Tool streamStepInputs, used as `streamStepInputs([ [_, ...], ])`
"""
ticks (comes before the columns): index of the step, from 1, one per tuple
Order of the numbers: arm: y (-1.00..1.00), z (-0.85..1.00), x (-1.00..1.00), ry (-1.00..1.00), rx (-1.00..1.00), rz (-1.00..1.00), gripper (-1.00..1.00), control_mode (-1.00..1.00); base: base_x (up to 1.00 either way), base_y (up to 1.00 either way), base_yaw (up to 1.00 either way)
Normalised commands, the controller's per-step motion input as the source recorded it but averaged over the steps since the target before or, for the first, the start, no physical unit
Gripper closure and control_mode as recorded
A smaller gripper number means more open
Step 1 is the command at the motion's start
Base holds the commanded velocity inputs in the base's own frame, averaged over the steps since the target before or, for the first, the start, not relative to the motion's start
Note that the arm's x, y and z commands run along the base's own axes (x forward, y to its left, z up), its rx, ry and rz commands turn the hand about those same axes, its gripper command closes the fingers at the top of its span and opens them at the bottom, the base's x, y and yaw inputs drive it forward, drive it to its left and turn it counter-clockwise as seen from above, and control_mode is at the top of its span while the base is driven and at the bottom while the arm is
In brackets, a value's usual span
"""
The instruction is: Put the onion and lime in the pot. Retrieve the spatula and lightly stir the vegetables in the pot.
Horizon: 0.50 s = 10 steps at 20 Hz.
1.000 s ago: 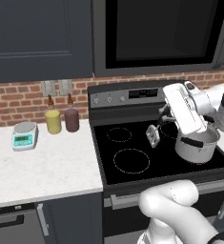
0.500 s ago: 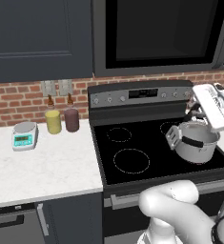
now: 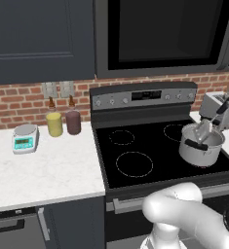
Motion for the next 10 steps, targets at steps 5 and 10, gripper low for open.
streamStepInputs([
  [5, -0.74, -0.03, 0.39, 0.22, 0.02, -0.12, 1.00, -1.00, 0.00, 0.00, 0.00],
  [10, -0.63, -0.06, 0.70, 0.18, 0.00, -0.10, 1.00, -1.00, 0.00, 0.00, 0.00],
])
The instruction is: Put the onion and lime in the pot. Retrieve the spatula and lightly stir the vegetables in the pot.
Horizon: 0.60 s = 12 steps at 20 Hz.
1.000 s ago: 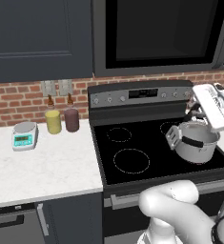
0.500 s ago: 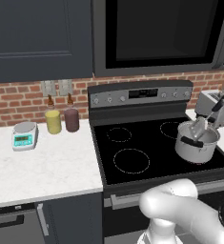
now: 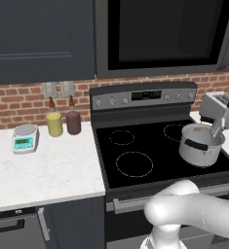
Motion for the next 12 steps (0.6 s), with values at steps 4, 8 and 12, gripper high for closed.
streamStepInputs([
  [4, -0.34, -0.26, 0.95, 0.17, 0.00, -0.10, 1.00, -1.00, 0.00, 0.00, 0.00],
  [8, 0.00, -0.46, 0.90, 0.11, 0.00, -0.06, 1.00, -1.00, 0.00, 0.00, 0.00],
  [12, -0.13, -0.63, 0.69, 0.09, 0.00, -0.02, 1.00, -1.00, 0.00, 0.00, 0.00],
])
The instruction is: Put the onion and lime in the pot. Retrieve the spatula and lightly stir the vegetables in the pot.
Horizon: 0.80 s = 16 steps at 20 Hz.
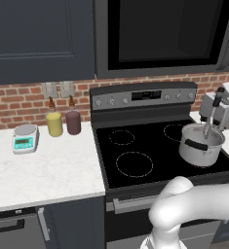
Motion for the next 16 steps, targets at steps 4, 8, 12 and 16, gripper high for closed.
streamStepInputs([
  [4, -0.24, -0.52, 0.60, 0.03, 0.00, 0.00, 1.00, -1.00, 0.00, 0.00, 0.00],
  [8, -0.21, -0.42, 0.70, 0.04, 0.00, 0.00, 1.00, -1.00, 0.00, 0.00, 0.00],
  [12, -0.24, -0.44, 0.63, 0.03, 0.00, 0.00, 1.00, -1.00, 0.00, 0.00, 0.00],
  [16, -0.16, -0.74, 0.42, 0.07, 0.00, 0.00, 1.00, -1.00, 0.00, 0.00, 0.00],
])
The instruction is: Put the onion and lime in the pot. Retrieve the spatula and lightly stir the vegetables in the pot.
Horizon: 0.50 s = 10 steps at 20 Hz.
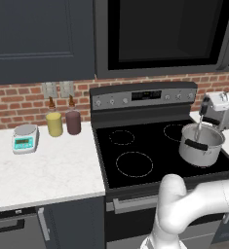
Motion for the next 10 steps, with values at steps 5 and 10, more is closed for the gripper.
streamStepInputs([
  [5, -0.20, -0.47, 0.26, 0.02, 0.01, 0.00, 1.00, -1.00, 0.00, 0.00, 0.00],
  [10, -0.23, -0.03, 0.14, 0.00, 0.04, 0.00, 1.00, -1.00, 0.00, 0.00, 0.00],
])
